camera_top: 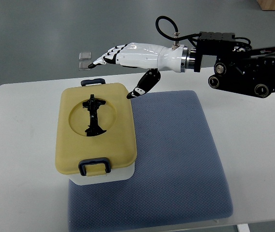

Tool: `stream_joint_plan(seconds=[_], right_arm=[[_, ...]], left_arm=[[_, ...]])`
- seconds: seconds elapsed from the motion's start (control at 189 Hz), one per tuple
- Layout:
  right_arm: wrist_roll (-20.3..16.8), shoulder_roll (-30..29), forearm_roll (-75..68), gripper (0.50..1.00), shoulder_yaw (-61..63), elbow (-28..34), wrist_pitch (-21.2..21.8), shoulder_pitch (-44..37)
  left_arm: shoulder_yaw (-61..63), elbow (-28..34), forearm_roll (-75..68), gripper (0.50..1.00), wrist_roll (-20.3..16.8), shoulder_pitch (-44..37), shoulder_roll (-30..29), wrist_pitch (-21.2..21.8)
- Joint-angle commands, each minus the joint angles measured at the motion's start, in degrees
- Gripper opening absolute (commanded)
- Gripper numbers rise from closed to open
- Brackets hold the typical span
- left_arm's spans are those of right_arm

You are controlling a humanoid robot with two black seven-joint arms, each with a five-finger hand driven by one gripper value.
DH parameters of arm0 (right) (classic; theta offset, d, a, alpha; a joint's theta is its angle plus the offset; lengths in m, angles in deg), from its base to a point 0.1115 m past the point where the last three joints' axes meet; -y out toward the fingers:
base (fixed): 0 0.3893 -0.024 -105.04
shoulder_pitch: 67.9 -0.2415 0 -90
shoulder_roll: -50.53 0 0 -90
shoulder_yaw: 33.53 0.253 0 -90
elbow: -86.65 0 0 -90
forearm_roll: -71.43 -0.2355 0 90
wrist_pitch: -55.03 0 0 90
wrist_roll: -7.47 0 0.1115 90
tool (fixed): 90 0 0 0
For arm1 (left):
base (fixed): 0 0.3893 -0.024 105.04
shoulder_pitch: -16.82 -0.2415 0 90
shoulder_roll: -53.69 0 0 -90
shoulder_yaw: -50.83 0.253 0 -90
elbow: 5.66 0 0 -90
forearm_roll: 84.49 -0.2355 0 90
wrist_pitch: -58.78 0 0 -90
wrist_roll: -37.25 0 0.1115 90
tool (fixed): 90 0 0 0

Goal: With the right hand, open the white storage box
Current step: 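Reach the right hand over the yellow lid toward its black handle, then close the right hand fingers around the black lid handle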

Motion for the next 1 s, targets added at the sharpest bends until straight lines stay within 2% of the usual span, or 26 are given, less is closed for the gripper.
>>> stream_joint_plan(seconds=[0.0, 0.697, 0.824, 0.993], right_arm=[[0.0, -1.8, -0.6, 0.921, 0.7, -0.6, -0.1, 0.8], [0.0, -11.4, -0.7, 0.913, 4.2, -7.0, -1.6, 6.0], [0.0, -12.7, -1.2, 0.893, 5.4, -7.5, -1.6, 6.1], [0.0, -13.9, -2.6, 0.825, 6.0, -7.5, -1.5, 6.9]], left_arm=[[0.0, -0.2, 0.0, 1.000, -0.1, 0.0, 0.0, -0.1], [-0.1, 0.1, 0.0, 1.000, 0.0, 0.0, 0.0, -0.1], [-0.1, 0.1, 0.0, 1.000, 0.0, 0.0, 0.0, -0.1], [0.0, 0.1, 0.0, 1.000, 0.0, 0.0, 0.0, 0.1]])
